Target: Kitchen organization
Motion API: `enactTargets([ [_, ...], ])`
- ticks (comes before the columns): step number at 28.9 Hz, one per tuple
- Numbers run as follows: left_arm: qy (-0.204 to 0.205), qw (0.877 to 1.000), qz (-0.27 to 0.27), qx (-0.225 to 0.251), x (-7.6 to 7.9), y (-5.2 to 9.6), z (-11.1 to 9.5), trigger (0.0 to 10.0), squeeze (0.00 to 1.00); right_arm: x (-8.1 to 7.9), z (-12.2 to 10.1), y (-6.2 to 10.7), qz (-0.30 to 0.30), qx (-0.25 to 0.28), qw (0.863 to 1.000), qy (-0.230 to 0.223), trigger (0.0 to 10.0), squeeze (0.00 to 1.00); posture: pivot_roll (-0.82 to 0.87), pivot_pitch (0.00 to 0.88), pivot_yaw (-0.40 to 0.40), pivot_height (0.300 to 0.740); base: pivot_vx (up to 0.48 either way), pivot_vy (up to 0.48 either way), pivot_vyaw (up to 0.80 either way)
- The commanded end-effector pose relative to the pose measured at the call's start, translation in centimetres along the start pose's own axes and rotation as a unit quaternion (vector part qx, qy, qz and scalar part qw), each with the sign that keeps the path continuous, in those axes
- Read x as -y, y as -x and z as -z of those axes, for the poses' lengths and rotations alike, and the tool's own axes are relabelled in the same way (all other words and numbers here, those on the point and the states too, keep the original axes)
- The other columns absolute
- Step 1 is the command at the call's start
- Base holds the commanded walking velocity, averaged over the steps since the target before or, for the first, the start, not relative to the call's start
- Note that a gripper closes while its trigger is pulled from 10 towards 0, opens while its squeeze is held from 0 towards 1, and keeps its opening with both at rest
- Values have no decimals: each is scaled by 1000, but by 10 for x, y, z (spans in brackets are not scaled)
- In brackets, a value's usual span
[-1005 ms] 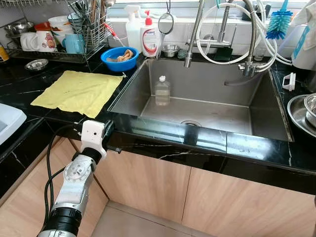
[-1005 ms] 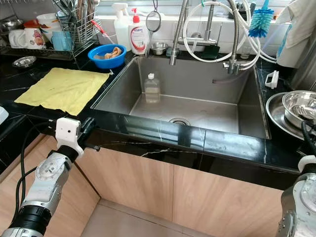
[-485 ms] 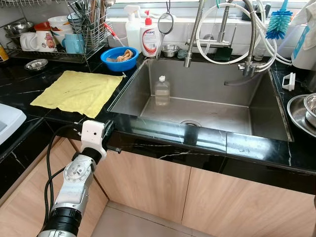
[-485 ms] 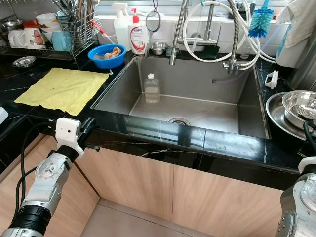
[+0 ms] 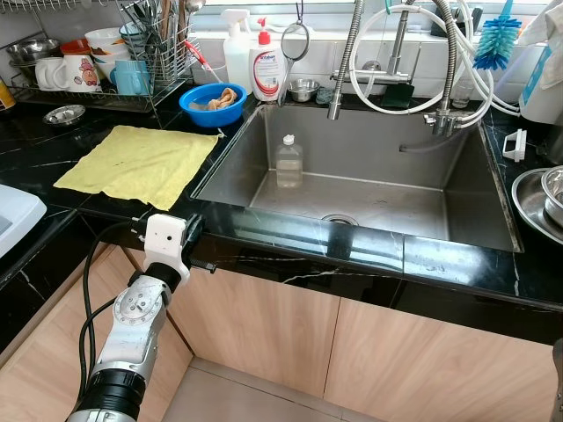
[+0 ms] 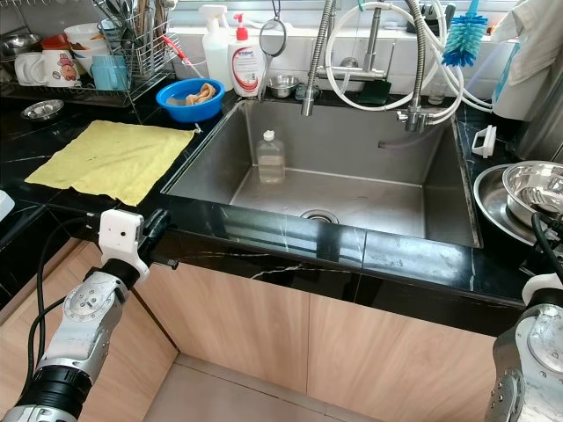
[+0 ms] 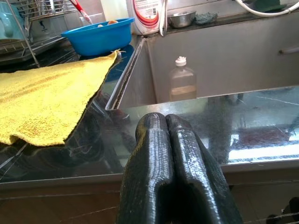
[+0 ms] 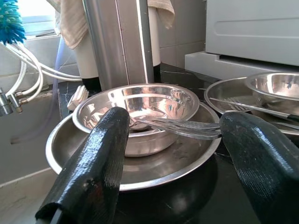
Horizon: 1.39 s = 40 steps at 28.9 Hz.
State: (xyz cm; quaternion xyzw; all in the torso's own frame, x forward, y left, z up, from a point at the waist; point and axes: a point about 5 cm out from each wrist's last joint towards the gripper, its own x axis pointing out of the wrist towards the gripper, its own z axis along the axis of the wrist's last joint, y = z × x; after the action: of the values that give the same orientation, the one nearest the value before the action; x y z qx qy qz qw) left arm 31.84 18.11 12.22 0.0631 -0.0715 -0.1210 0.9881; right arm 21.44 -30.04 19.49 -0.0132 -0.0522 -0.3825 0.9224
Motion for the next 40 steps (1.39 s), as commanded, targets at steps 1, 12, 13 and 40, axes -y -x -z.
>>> enactTargets([
  [1, -7, 1000, -4, 0, -2, 1, -1, 10000, 0, -7, -3, -1, -17, -1, 1000, -9, 10000, 0, -29, 0, 53, 740, 0, 0, 0],
  [12, -7, 1000, -3, 2, -2, 0, -2, 10000, 0, -23, -1, -1, -76, -8, 997, -4, 10000, 0, -29, 0, 53, 740, 0, 0, 0],
  [13, -7, 1000, -3, 2, -2, 0, -2, 10000, 0, -23, -1, -1, -76, -8, 997, -4, 10000, 0, -29, 0, 53, 740, 0, 0, 0],
  [40, -6, 1000, -5, 0, -2, -1, -2, 10000, 0, -10, -6, -3, -41, 3, 999, 24, 10000, 0, -34, 0, 54, 740, 0, 0, 0],
])
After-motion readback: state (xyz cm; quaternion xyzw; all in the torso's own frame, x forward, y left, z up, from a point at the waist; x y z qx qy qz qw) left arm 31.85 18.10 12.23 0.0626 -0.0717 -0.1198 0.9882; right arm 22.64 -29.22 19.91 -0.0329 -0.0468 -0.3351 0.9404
